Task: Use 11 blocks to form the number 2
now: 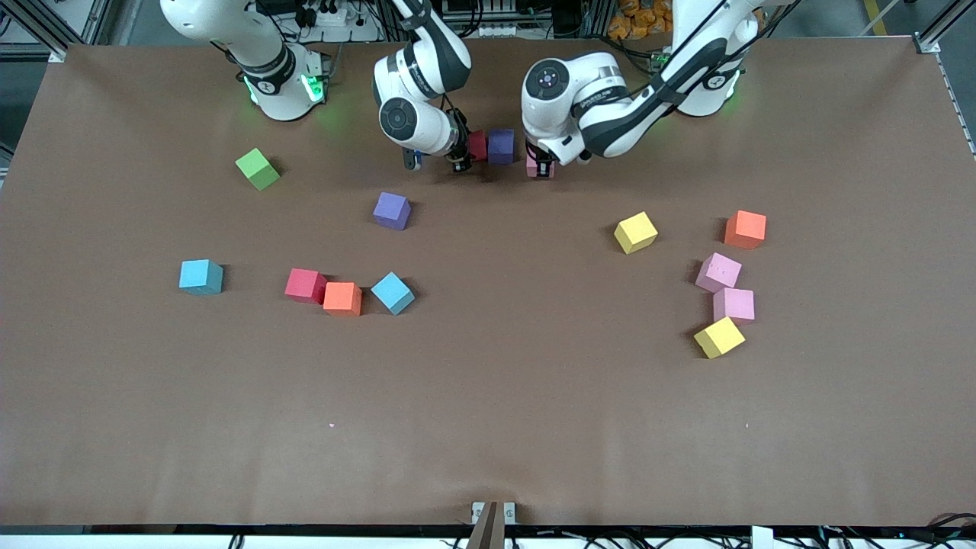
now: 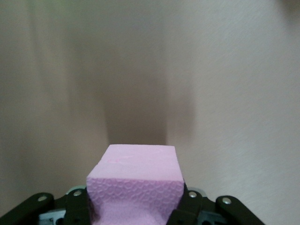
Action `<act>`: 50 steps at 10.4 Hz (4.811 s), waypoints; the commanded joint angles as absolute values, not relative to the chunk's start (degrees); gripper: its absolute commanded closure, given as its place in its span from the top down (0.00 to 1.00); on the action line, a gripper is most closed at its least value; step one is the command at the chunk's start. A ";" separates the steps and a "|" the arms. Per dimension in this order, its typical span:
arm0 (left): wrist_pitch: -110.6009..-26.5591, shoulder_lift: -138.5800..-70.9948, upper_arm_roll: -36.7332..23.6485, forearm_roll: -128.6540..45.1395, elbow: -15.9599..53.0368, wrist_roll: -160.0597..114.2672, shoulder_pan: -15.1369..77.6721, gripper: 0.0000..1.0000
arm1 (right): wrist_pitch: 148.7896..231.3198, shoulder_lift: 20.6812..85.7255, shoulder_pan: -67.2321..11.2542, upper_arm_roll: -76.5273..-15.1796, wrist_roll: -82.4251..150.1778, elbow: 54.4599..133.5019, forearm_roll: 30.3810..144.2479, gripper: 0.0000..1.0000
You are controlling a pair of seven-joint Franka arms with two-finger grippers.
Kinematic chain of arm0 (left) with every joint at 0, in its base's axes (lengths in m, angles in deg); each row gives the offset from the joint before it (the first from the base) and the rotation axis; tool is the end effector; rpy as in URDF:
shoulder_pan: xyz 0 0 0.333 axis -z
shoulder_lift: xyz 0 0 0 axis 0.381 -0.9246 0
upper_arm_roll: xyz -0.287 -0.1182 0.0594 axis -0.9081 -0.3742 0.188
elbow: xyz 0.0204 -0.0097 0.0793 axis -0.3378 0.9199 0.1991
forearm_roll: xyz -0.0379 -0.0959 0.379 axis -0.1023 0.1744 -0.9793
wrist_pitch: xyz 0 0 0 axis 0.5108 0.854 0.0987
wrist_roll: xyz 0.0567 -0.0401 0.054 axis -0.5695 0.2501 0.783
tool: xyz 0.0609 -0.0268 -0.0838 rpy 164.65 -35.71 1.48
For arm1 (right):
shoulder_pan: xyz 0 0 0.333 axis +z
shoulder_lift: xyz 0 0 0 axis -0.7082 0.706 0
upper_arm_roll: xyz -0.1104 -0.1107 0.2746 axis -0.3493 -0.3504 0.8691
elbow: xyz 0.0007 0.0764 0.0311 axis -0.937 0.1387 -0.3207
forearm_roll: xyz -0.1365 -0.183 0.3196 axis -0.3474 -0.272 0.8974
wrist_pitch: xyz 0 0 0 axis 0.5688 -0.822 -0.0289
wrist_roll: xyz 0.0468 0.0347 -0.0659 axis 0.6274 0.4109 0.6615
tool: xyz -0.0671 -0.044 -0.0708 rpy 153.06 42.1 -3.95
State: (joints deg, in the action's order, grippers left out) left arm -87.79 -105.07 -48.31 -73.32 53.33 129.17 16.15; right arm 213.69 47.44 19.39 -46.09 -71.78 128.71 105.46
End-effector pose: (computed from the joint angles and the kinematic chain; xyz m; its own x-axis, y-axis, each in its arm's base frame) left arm 0.2786 -0.4088 0.2235 0.0450 0.9979 0.0459 0.9809 -0.0355 -0.1911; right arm 0.2564 0.4255 0.1898 -0.0360 -0.9510 -0.3071 -0.9061 -0.0986 0.4115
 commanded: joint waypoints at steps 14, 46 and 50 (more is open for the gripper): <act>-85.89 -103.95 -49.56 -74.57 53.04 128.06 8.77 0.00 | 214.01 47.32 20.39 -46.56 -75.48 129.08 106.89 1.00; -88.09 -110.28 -44.20 -74.30 49.96 143.45 28.55 0.15 | 176.04 51.98 1.49 -56.84 -13.31 89.97 63.57 1.00; -88.44 -110.46 -44.20 -74.39 49.96 143.45 28.55 0.17 | 175.95 52.67 1.58 -56.75 13.95 89.26 62.95 1.00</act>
State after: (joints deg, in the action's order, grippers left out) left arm -88.12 -110.20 -44.01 -72.78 50.32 130.54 27.28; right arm 176.62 51.72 1.55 -56.81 7.36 90.31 64.51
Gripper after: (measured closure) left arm 0.414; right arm 0.000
